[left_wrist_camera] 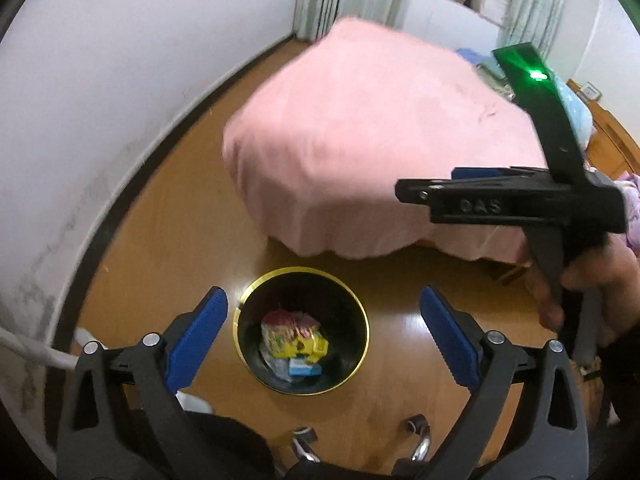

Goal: Collect trash
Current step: 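Move both open tools back to the desk pile, then grasp the crumpled blue-white wrapper with the left tool while the right tool grasps the cigarette pack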

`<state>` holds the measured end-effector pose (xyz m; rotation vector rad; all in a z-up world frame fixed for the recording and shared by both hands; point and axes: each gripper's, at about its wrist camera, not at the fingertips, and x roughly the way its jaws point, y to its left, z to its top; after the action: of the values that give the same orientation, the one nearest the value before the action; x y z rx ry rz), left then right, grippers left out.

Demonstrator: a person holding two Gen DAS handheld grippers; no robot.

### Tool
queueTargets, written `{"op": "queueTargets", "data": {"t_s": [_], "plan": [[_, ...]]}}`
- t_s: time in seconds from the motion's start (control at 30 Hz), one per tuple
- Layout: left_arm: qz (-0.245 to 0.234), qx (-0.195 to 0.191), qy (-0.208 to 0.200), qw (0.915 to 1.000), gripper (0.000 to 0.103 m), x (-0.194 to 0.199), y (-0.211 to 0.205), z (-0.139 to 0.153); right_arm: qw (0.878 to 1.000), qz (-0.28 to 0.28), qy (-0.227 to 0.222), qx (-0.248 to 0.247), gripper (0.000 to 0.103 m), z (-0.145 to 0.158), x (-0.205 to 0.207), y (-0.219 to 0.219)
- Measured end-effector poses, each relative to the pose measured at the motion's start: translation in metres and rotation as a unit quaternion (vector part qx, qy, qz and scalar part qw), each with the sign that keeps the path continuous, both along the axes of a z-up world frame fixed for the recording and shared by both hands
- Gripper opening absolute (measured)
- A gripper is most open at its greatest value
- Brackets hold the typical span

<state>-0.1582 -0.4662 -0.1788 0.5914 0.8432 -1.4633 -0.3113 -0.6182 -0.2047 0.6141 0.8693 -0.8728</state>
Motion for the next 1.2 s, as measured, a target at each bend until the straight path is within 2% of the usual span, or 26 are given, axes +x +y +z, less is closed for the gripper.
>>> {"op": "queueTargets", "data": {"t_s": [0.1, 0.23, 0.27, 0.4, 0.43, 0.47, 0.5, 0.57, 0.67, 0.77, 0.83, 0.97, 1.1, 1.13, 1.2], "plan": [[0.020, -0.036, -0.037, 0.9985, 0.094, 0.013, 0.034, 0.049, 0.999, 0.027, -0.026, -0.029, 0.085, 0.040, 0.013, 0.016], [0.077, -0.061, -0.073, 0.9925, 0.095, 0.048, 0.089, 0.109, 0.992, 0.092, -0.065, -0.051, 0.085, 0.087, 0.063, 0.053], [0.103, -0.073, -0.089, 0.9880, 0.096, 0.065, 0.113, 0.126, 0.989, 0.117, -0.080, -0.052, 0.085, 0.098, 0.082, 0.067], [0.189, -0.080, -0.139, 0.9689, 0.096, 0.127, 0.187, 0.157, 0.969, 0.217, -0.103, -0.058, 0.085, 0.133, 0.164, 0.135], [0.212, -0.078, -0.149, 0.9626, 0.096, 0.144, 0.206, 0.161, 0.962, 0.246, -0.106, -0.056, 0.085, 0.139, 0.186, 0.154], [0.250, -0.073, -0.168, 0.9506, 0.096, 0.171, 0.238, 0.166, 0.955, 0.269, -0.109, -0.054, 0.085, 0.142, 0.203, 0.170], [0.270, -0.067, -0.181, 0.9433, 0.096, 0.187, 0.255, 0.167, 0.948, 0.293, -0.111, -0.053, 0.085, 0.144, 0.220, 0.187], [0.332, -0.035, -0.221, 0.9163, 0.096, 0.237, 0.306, 0.164, 0.932, 0.341, -0.111, -0.051, 0.085, 0.148, 0.258, 0.224], [0.404, 0.012, -0.238, 0.8830, 0.096, 0.305, 0.368, 0.152, 0.914, 0.390, -0.112, -0.034, 0.085, 0.148, 0.307, 0.269], [0.444, 0.039, -0.230, 0.8649, 0.096, 0.357, 0.413, 0.137, 0.896, 0.431, -0.105, -0.020, 0.085, 0.144, 0.345, 0.312], [0.456, 0.049, -0.222, 0.8603, 0.096, 0.380, 0.433, 0.129, 0.885, 0.455, -0.095, -0.015, 0.085, 0.142, 0.368, 0.338], [0.456, 0.044, -0.214, 0.8629, 0.096, 0.412, 0.448, 0.114, 0.872, 0.484, -0.075, -0.013, 0.085, 0.135, 0.403, 0.377], [0.452, 0.045, -0.206, 0.8665, 0.095, 0.414, 0.450, 0.105, 0.864, 0.499, -0.061, -0.004, 0.085, 0.131, 0.434, 0.403], [0.449, 0.043, -0.207, 0.8684, 0.093, 0.415, 0.449, 0.103, 0.863, 0.503, -0.058, -0.001, 0.085, 0.130, 0.441, 0.409], [0.440, 0.043, -0.199, 0.8744, 0.060, 0.417, 0.448, 0.100, 0.863, 0.503, -0.054, 0.000, 0.085, 0.128, 0.457, 0.422]]}}
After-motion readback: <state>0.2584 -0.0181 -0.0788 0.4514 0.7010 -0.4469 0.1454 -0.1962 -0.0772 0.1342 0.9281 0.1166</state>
